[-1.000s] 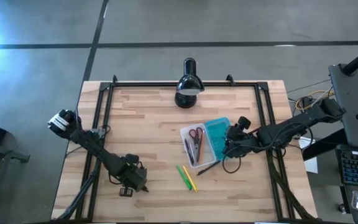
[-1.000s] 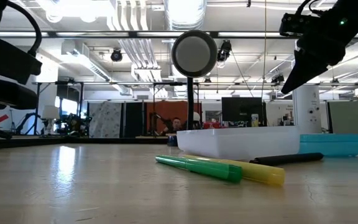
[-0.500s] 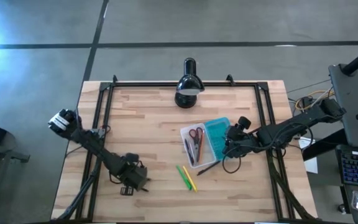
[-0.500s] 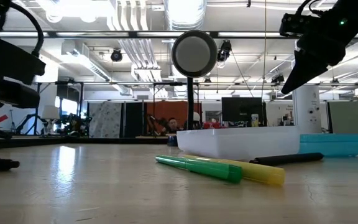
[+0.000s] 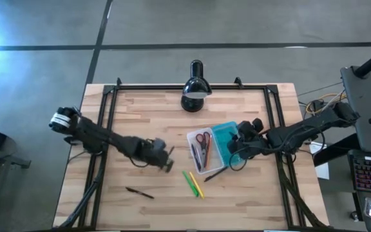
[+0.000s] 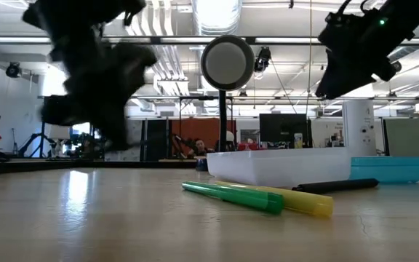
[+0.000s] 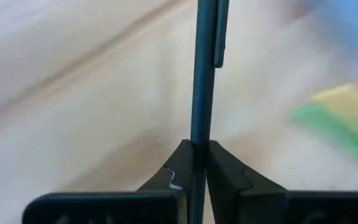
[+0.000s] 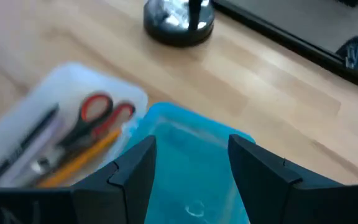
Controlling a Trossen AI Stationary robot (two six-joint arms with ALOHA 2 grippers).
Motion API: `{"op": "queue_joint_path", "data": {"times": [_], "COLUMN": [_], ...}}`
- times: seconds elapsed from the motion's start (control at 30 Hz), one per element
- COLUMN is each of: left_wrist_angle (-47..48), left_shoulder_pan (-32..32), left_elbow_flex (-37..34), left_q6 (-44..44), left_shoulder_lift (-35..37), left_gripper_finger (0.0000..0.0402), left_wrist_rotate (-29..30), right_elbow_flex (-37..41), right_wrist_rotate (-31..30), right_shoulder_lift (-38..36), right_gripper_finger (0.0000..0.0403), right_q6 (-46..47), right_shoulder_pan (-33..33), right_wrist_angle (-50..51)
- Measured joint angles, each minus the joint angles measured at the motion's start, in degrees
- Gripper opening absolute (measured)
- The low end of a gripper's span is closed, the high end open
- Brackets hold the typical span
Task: Pick & place school supplies into a supply box
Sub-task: Put the black pen into the supply box
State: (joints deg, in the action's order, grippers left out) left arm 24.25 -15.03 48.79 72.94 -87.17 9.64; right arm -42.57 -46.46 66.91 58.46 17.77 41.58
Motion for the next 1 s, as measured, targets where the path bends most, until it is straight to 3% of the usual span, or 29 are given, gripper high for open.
{"op": "queue_joint_path", "data": {"times": [0.23, 0.43, 0.6, 0.77, 1.0], "left_wrist_angle": [-27.7, -40.9, -46.1, -45.1, -36.9], "left_shoulder_pan": [10.9, 15.7, 13.9, 12.2, 12.3], "left_elbow_flex": [-0.3, 1.1, 5.0, 9.4, 14.1], "left_q6": [5.4, 12.0, 17.5, 20.1, 11.9], "left_shoulder_lift": [3.3, -4.3, -13.5, -20.2, -20.8], "left_gripper_finger": [0.0008, 0.0008, 0.0008, 0.0025, 0.0086], "left_wrist_rotate": [-0.4, -4.6, -11.0, -11.8, -12.8], "right_elbow_flex": [-0.6, -0.5, -0.5, -0.5, -0.4], "right_wrist_rotate": [-1.8, -1.7, -1.7, -1.7, -1.6], "right_shoulder_lift": [-4.0, -6.8, -7.5, -7.7, -7.6], "right_gripper_finger": [0.0192, 0.0192, 0.0192, 0.0192, 0.0192], "right_q6": [4.4, 4.4, 2.6, 2.8, 1.5], "right_shoulder_pan": [-1.9, -3.2, -3.2, -3.2, -3.2], "right_wrist_angle": [0.0, 0.2, 1.7, 4.5, 6.0]}}
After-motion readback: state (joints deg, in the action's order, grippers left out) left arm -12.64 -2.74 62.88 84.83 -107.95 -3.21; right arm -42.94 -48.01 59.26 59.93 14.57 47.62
